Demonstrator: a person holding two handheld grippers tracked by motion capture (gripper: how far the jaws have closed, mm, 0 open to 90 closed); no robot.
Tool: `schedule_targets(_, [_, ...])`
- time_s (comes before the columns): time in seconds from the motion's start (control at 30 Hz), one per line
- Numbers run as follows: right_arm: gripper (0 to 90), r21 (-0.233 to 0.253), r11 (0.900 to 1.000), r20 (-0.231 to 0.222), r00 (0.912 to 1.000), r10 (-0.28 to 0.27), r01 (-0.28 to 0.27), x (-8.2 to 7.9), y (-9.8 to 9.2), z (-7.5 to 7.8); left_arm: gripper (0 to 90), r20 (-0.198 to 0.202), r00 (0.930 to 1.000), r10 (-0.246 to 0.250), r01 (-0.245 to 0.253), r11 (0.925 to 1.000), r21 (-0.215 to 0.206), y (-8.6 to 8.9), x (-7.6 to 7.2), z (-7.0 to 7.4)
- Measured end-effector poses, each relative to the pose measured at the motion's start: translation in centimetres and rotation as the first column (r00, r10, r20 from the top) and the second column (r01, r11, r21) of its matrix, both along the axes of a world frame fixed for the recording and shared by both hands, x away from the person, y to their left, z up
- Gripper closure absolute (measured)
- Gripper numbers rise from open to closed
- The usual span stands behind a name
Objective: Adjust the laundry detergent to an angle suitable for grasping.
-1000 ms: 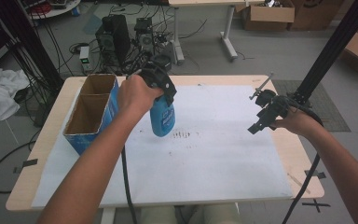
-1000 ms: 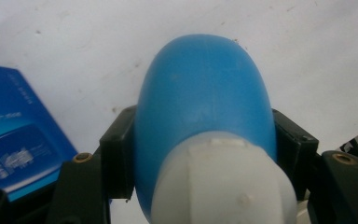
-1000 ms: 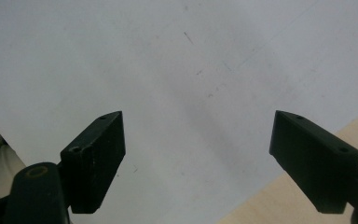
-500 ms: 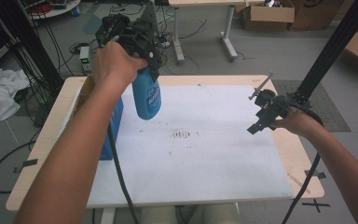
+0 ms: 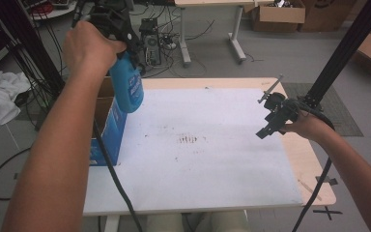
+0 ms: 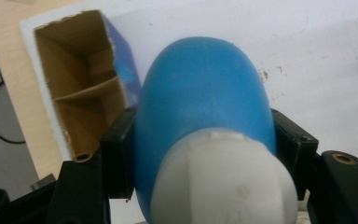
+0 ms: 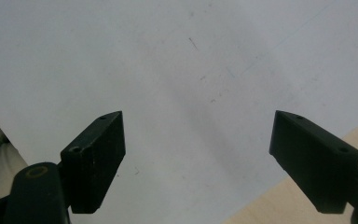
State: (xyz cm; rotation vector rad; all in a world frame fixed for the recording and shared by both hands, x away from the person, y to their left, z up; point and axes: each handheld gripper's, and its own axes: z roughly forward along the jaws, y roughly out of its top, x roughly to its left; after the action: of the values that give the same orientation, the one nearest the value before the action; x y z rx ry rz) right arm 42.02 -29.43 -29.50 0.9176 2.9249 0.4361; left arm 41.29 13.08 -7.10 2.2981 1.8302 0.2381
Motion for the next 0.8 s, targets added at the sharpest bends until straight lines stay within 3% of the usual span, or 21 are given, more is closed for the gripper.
schedule_targets(0.33, [18.3,0.007,1.0,0.003,1.0,-0.001,0.001,0.1,-0.1,0.3,38.1,0.021,0.9944,0.104,-0.104,0.9946,0.007,4.0,-1.2,1.3])
schedule_targets(0.47, [18.3,0.008,1.0,0.005,1.0,0.0,0.0,0.1,-0.1,0.3,38.1,0.03,0.9908,0.132,-0.133,0.9911,0.012,4.9,-1.4,1.2])
schedule_targets(0.6, [18.4,0.008,1.0,0.007,1.0,-0.002,0.002,0.1,-0.2,0.4,38.1,0.051,0.9812,0.186,-0.187,0.9823,0.014,6.4,-1.8,0.6])
schedule_targets(0.8, [18.4,0.01,1.0,0.007,1.0,-0.004,0.003,0.1,-0.2,0.4,38.1,0.057,0.9763,0.208,-0.211,0.9769,0.036,7.3,-2.0,-0.2])
